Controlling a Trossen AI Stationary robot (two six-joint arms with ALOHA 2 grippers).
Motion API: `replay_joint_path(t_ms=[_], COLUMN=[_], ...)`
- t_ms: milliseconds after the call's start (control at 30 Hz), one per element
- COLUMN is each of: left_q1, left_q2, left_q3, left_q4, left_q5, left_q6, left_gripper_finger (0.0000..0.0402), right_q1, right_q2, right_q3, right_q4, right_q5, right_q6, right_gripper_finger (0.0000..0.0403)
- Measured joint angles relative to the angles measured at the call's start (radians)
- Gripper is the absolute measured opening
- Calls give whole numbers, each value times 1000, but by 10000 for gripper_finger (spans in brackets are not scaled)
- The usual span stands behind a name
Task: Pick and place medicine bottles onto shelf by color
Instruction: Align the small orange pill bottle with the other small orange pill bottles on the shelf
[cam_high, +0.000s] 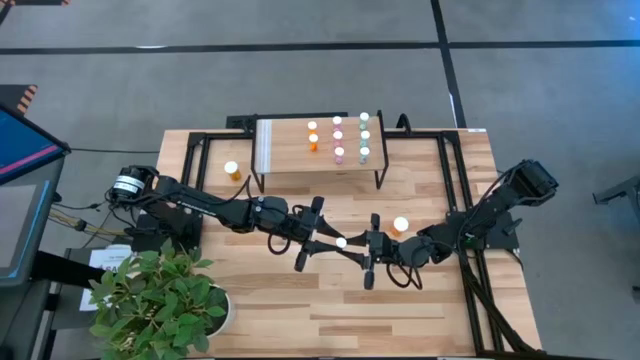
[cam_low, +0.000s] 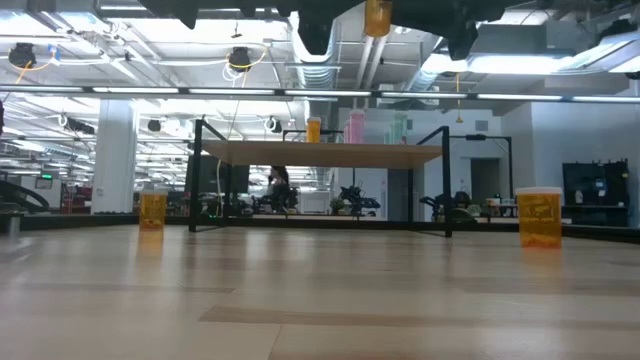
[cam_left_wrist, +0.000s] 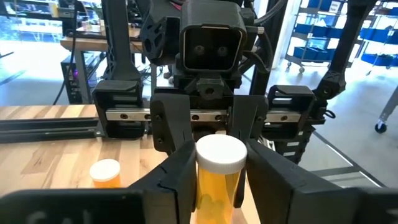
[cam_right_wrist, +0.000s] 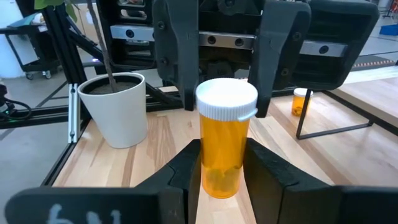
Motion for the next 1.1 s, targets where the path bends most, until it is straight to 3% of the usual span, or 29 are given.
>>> replay_joint_path(t_ms=[967, 1100], left_q1=[0, -1], left_q2=[0, 0], left_q3=[0, 0], left_q4=[-7, -8], left_q5=[-1, -1], left_q6=[11, 11], left_gripper_finger=[105, 105], right_q1=[2, 8], right_q2=[0, 0], right_q3=[0, 0], right_q4=[-1, 2], right_q5=[1, 2], right_q6=[6, 9], right_gripper_finger=[125, 141])
